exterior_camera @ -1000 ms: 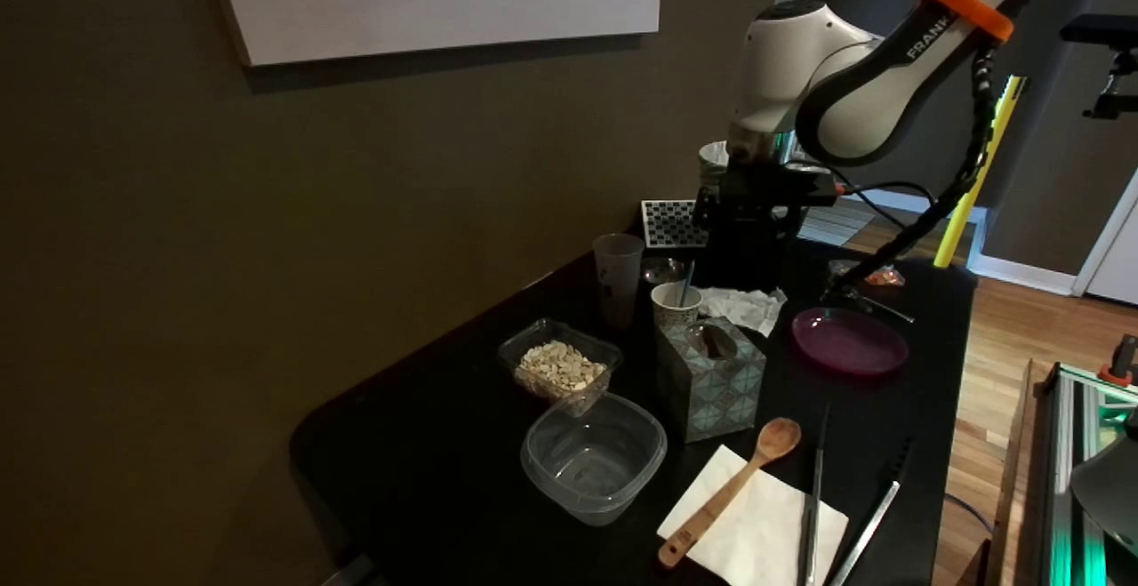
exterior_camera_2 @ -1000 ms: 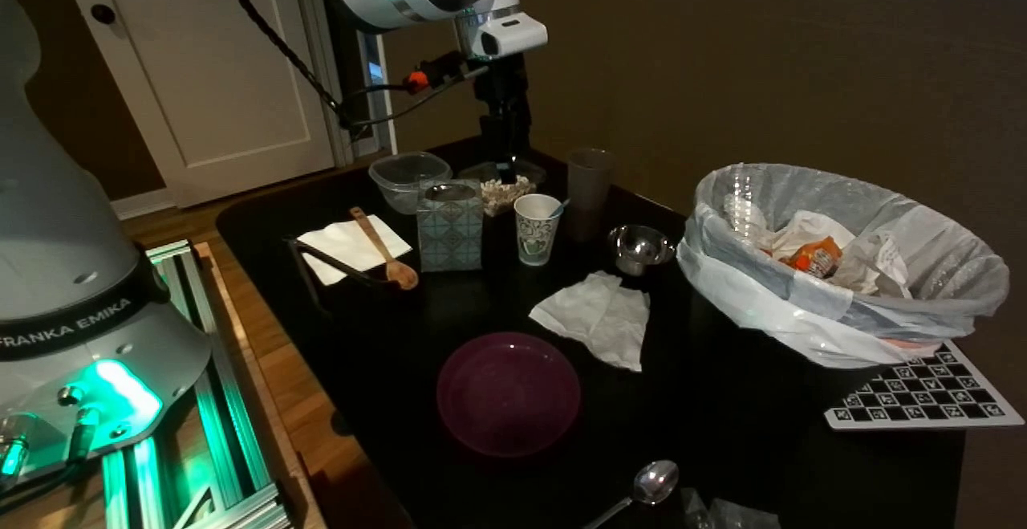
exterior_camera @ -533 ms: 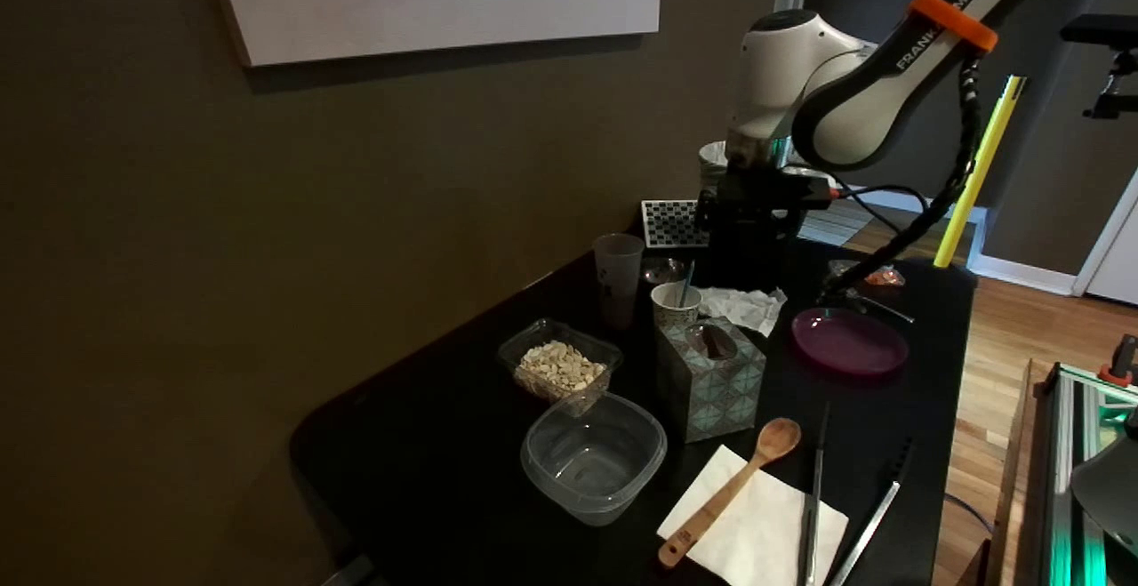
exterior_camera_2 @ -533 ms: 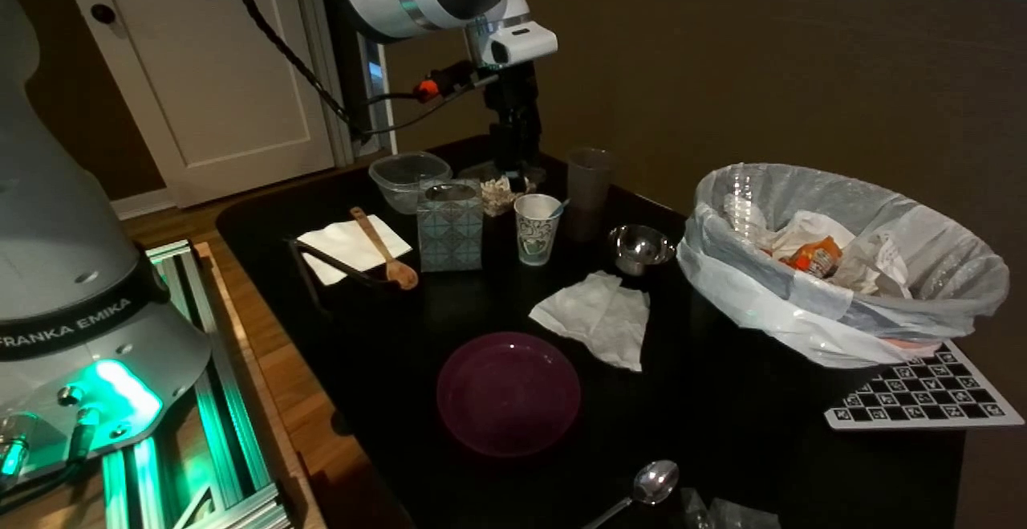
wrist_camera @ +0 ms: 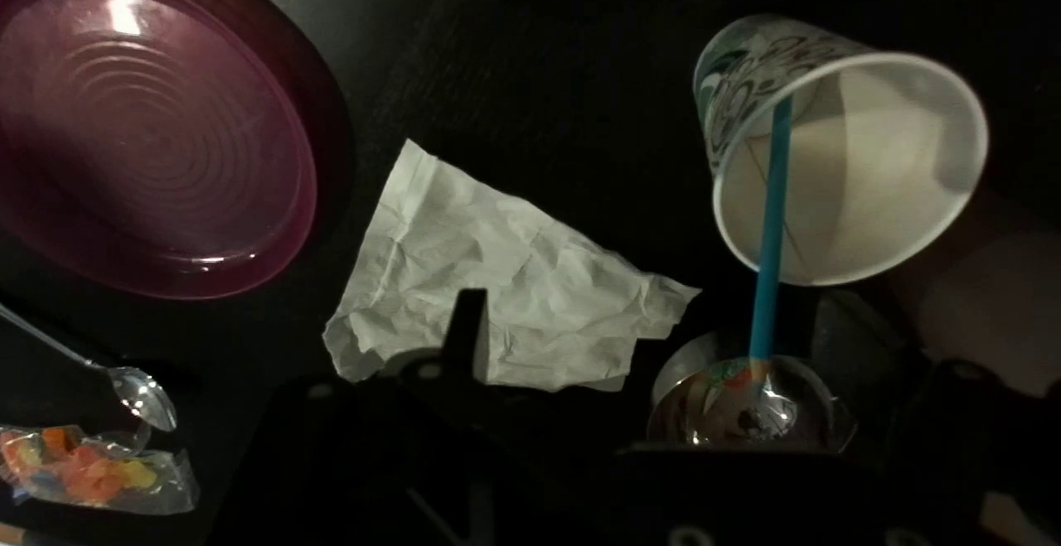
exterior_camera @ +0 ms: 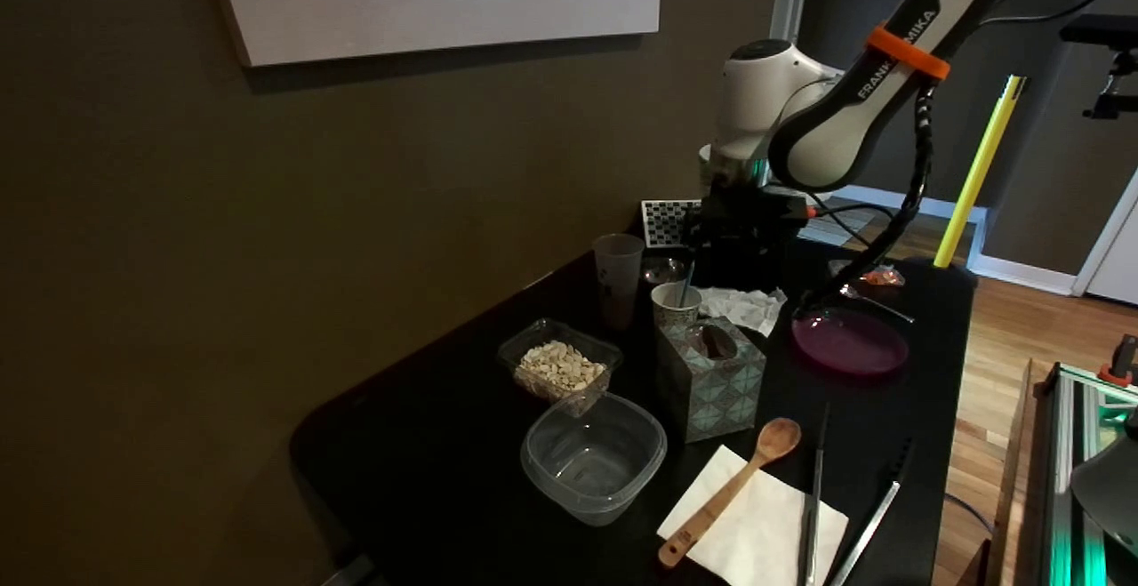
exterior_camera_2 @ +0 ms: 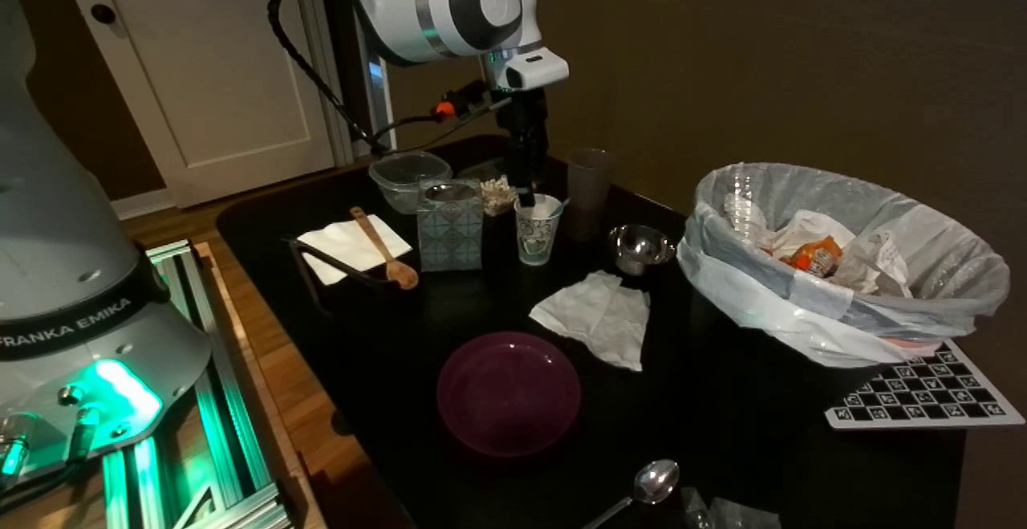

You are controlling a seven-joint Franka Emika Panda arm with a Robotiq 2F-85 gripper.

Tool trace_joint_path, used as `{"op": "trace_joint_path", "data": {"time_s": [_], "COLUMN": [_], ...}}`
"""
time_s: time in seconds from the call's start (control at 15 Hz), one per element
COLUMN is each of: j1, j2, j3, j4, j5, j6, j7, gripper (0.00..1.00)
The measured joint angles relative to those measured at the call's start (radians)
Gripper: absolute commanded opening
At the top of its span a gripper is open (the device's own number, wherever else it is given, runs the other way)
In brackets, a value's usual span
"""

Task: Remove the pencil from the cup

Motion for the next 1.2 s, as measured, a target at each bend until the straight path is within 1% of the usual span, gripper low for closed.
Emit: {"op": "trace_joint_path", "data": {"time_s": [0.53,1.0,1.2], "j1": [0.071,0.161,0.191], "j2": [0.117,0.175,0.193], "j3": [-0.073,-0.164,-0.191], "j4": [0.061,0.097,0.109], "j5": [0.001,0.000,0.000], "j6": [0.078,0.109,0.123], "j7": [-0.029,-0.029,-0.029], "gripper": [1.00,1.00,1.00]}}
